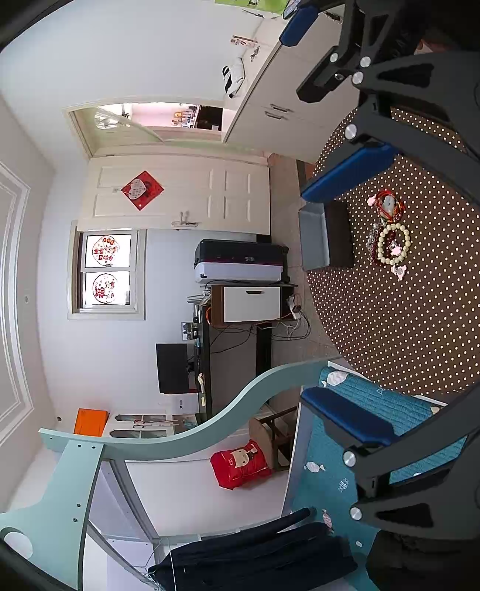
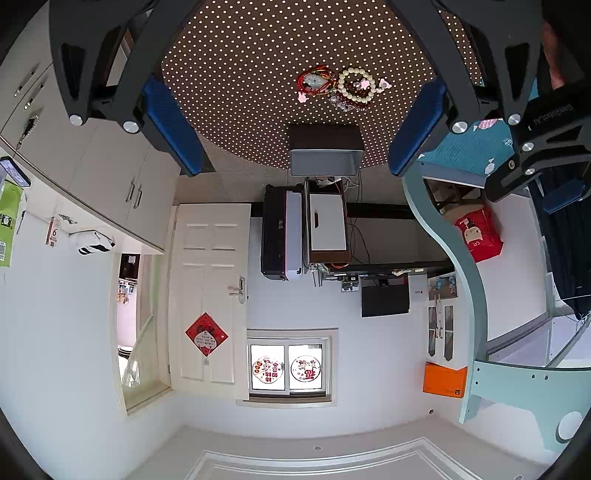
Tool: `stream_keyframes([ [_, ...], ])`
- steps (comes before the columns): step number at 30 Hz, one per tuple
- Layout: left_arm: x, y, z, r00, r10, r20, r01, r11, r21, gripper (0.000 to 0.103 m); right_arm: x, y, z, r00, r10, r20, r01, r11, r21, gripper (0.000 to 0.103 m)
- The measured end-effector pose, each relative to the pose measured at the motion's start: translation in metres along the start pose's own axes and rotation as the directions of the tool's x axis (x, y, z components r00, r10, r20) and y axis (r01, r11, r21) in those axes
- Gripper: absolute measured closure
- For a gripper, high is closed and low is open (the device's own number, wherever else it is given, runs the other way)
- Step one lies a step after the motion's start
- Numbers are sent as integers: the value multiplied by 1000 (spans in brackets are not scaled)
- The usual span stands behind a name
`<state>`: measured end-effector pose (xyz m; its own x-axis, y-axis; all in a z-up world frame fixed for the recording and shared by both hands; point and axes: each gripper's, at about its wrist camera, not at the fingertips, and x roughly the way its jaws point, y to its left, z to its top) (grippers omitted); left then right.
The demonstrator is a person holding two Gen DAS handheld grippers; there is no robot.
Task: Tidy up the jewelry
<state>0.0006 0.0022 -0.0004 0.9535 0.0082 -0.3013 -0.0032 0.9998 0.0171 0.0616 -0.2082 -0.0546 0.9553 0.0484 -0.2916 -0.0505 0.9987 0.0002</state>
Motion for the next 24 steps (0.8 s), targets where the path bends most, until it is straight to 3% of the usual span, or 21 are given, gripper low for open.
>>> stream_keyframes([
  [24,41,-6,-11,998,9,-63,-7,1000,27,3,32,-10,-9,998,-31,-45,32,999,20,6],
])
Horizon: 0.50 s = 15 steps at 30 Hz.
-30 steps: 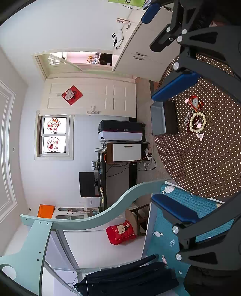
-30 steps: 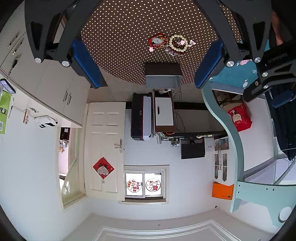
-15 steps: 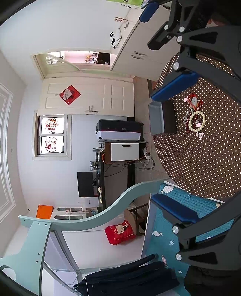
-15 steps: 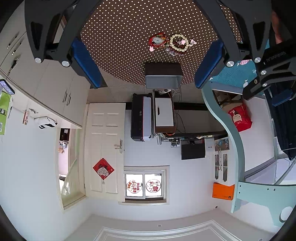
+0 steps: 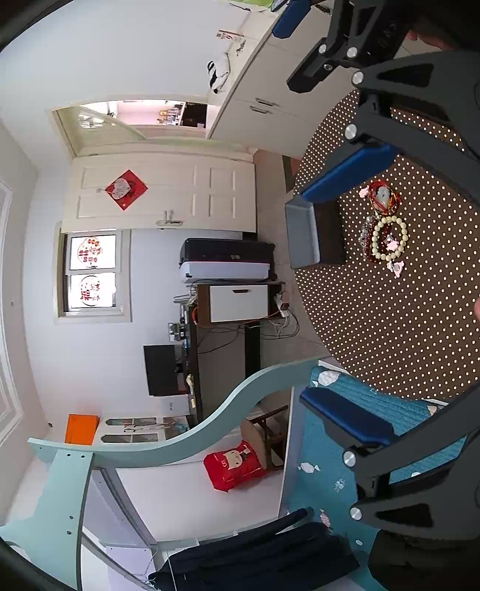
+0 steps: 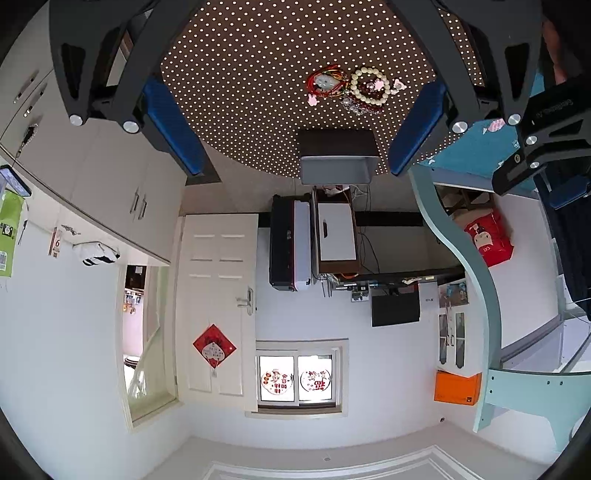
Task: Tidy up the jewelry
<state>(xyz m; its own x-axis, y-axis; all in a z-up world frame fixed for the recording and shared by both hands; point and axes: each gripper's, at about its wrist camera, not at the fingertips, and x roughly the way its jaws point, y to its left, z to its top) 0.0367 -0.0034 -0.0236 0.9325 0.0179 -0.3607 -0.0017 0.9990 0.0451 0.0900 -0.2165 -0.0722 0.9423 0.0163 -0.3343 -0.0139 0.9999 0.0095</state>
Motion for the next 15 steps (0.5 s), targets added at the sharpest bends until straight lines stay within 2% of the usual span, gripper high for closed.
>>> stream_keyframes([
  [3,16,2,-5,1000,5,-28,-5,1000,0,3,14,-4,-5,1000,1,-30,-1,1000,9,6],
  [7,53,11,-20,994,24,-111,-22,1000,16,3,41,-12,-17,995,13,-98,-11,1000,22,6],
  [10,83,21,-33,980,34,-195,-32,999,10,3,65,-20,-29,986,23,-168,-18,999,31,6],
  [15,141,32,-66,938,9,-347,-11,1000,-4,3,110,-25,-57,954,13,-298,-15,1000,-4,6],
])
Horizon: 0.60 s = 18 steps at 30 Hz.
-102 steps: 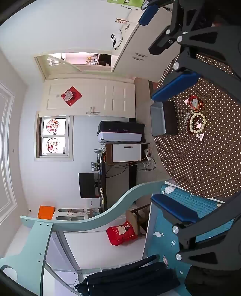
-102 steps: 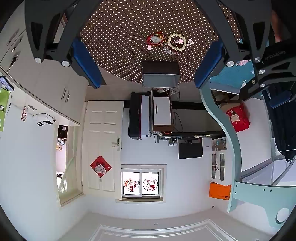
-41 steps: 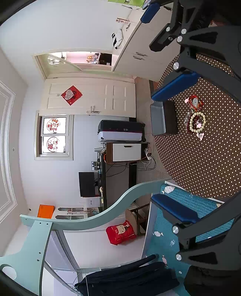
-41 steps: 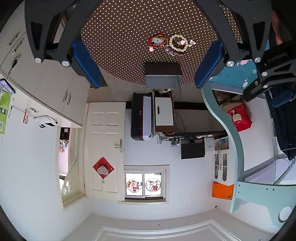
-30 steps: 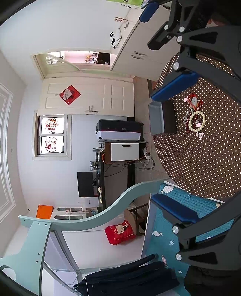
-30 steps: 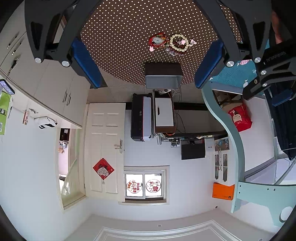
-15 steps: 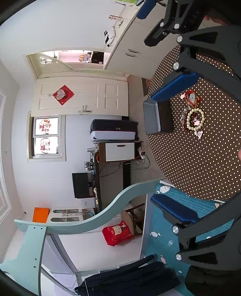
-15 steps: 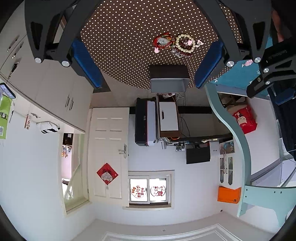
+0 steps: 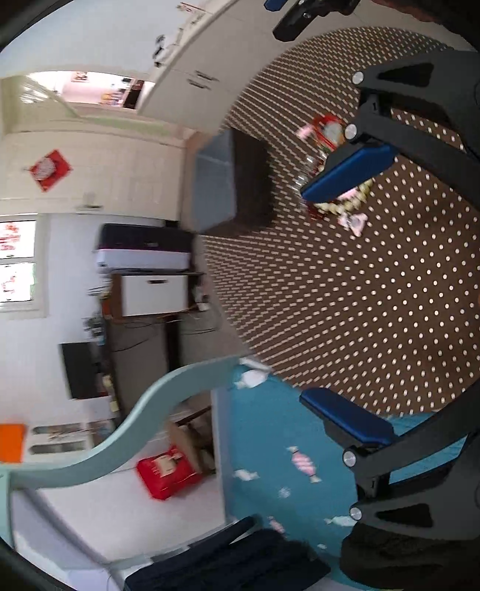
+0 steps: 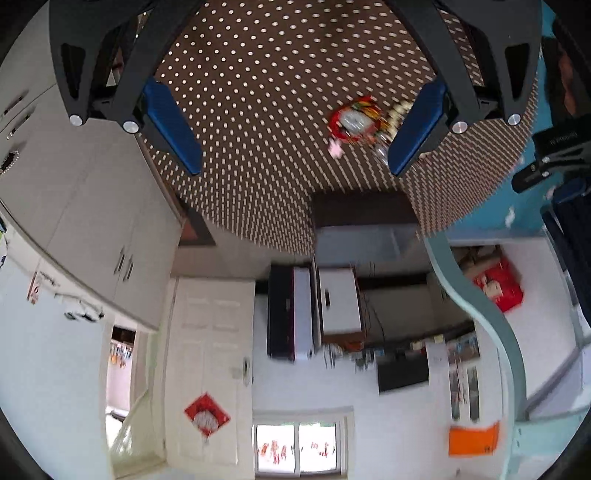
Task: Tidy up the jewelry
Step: 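Lower the left gripper onto the cream bead bracelet and grasp it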
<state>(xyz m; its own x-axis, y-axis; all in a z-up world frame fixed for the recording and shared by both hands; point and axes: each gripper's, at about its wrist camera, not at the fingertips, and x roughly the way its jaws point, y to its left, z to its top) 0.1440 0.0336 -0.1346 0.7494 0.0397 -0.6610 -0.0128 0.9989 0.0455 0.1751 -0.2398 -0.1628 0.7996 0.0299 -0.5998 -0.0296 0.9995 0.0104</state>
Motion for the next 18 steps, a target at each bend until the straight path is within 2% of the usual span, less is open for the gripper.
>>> stream_keyframes([
  [4,38,-13,-12,996,-35,-81,37,999,30,4,35,0,-13,996,16,-93,-18,1000,-25,6],
  [8,67,-32,-20,992,-25,-127,36,996,82,4,56,3,-21,989,32,-143,-39,998,-47,7],
  [9,74,-34,-21,990,-20,-137,33,995,91,7,59,6,-24,987,33,-155,-41,998,-54,7],
  [11,84,-37,-21,987,-24,-158,39,995,93,34,65,8,-26,985,40,-167,-50,997,-59,11],
  [15,104,-41,-26,976,-53,-213,76,992,103,34,75,8,-29,980,52,-191,-65,996,-63,13],
  [18,107,-43,-27,975,-84,-208,107,989,103,34,82,8,-30,976,60,-207,-75,995,-65,13],
])
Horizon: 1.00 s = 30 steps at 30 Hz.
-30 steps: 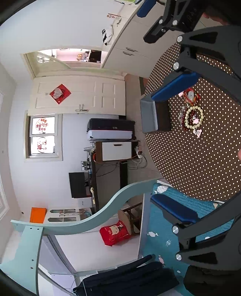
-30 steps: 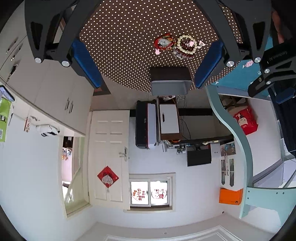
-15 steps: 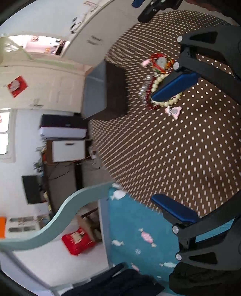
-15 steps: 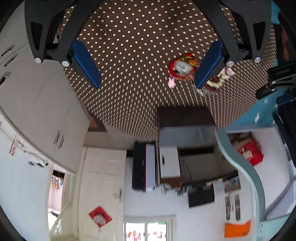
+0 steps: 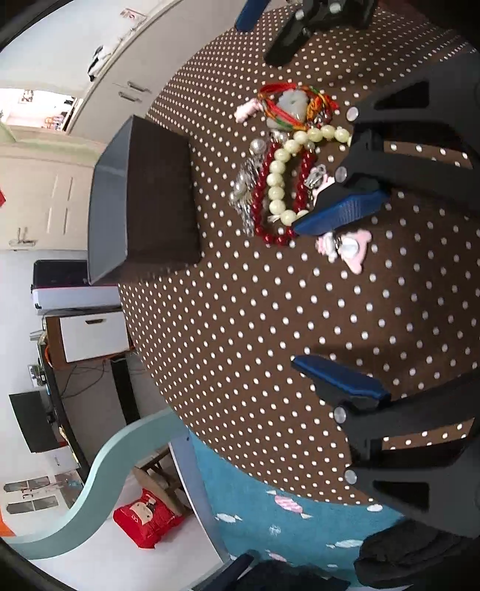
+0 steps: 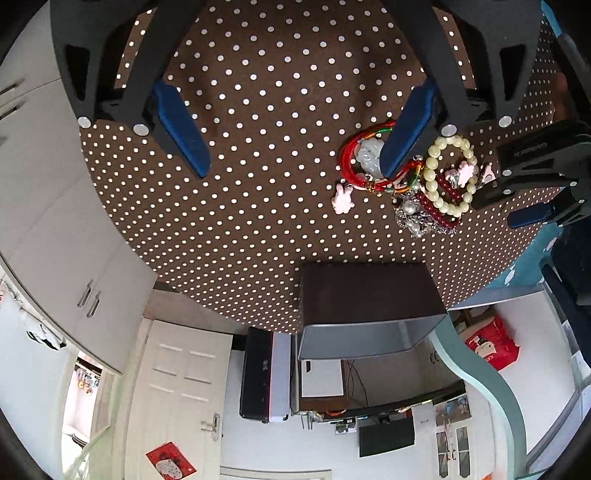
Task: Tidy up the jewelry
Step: 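Lower the left gripper onto the cream bead bracelet and grasp it, then grasp the red-cord pendant with the right gripper while the left gripper lifts the bracelet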
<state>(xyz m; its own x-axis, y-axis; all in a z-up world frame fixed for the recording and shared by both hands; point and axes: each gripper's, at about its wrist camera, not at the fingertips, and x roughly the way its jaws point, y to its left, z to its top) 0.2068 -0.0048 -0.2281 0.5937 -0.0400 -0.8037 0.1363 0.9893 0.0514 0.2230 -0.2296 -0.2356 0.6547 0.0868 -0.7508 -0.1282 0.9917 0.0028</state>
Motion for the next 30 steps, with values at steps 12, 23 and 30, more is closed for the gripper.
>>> stream_keyframes([
  [12,-18,-2,-2,993,-120,21,120,993,-7,23,6,-1,0,999,34,-18,-34,999,1,13],
  [23,3,-25,4,995,-95,-20,96,992,76,55,7,-2,-1,999,44,-30,-44,999,-5,13],
  [30,5,-21,3,991,-130,-43,133,989,72,91,13,2,-3,995,75,-66,-76,997,-13,34],
])
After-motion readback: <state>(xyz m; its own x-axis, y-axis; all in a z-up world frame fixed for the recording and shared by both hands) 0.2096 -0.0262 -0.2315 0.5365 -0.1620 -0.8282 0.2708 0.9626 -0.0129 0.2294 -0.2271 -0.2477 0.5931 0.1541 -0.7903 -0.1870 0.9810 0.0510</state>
